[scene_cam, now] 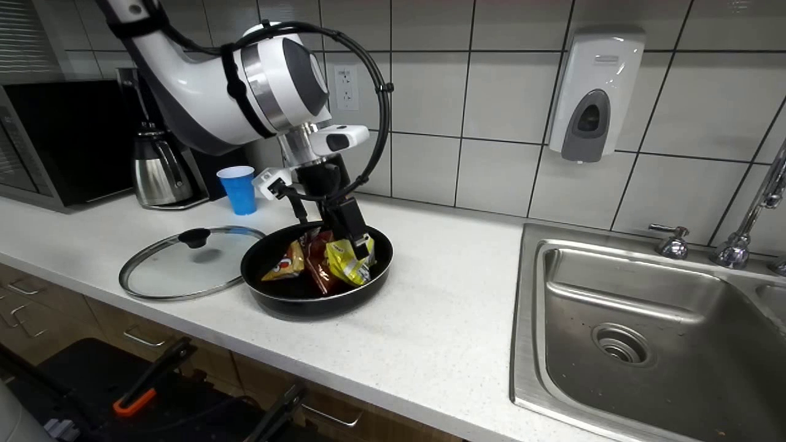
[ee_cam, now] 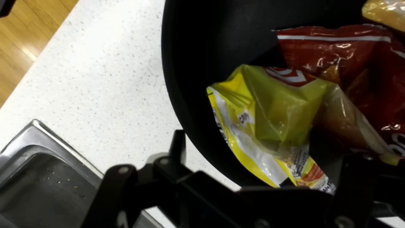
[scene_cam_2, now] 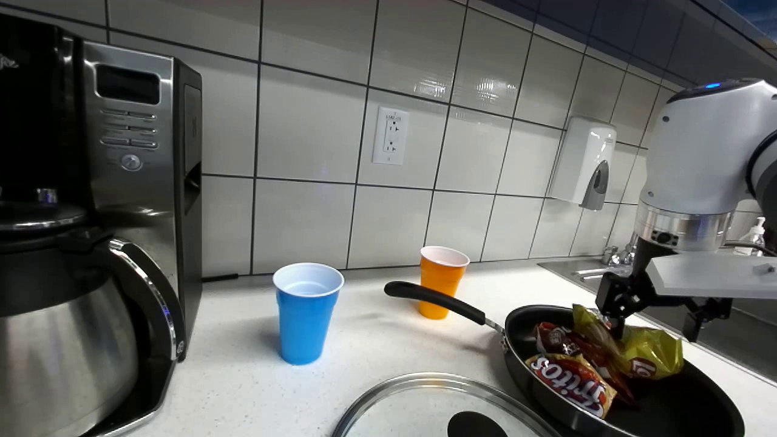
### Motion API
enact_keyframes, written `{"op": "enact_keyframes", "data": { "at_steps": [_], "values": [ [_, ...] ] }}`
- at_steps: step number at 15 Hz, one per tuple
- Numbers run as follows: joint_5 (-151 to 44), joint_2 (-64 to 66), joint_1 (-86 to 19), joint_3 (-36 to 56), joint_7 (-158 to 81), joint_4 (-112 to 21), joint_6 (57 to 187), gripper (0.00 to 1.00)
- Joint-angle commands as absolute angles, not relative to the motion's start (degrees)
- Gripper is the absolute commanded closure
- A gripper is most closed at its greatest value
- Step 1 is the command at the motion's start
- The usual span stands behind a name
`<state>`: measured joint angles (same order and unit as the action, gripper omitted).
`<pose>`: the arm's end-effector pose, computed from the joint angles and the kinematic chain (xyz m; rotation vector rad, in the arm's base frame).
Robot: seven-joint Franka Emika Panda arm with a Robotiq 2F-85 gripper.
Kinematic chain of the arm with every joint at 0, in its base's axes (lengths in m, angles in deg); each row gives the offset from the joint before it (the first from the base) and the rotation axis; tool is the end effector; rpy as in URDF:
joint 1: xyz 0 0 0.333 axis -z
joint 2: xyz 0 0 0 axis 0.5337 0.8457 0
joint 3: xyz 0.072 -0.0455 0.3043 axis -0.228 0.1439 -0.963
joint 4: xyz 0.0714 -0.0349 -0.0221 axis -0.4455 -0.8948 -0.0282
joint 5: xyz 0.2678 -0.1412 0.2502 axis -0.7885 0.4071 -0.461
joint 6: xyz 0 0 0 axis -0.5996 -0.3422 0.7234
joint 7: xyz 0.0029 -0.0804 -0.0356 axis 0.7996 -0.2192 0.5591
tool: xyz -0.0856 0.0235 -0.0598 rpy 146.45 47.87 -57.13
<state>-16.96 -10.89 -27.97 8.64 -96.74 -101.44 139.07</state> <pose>0.4332 -0.0365 0.2231 2.7127 -0.8352 0.1723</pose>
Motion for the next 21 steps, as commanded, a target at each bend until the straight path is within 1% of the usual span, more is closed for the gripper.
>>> {"op": "enact_keyframes", "data": {
  "at_steps": [1,7,16,19,21],
  "values": [
    [-15.9,-9.0,-29.5,10.4,-97.1,-99.3,138.1,0.00],
    [-16.0,-13.2,-30.9,10.8,-96.0,-99.4,138.7,0.00],
    [-18.3,-21.0,-32.7,7.4,-94.1,-103.1,140.7,0.00],
    [-21.7,-23.3,-33.5,5.5,-93.6,-104.8,142.5,0.00],
    [-27.2,-24.6,-34.4,4.1,-91.2,-106.5,143.9,0.00]
  ]
}}
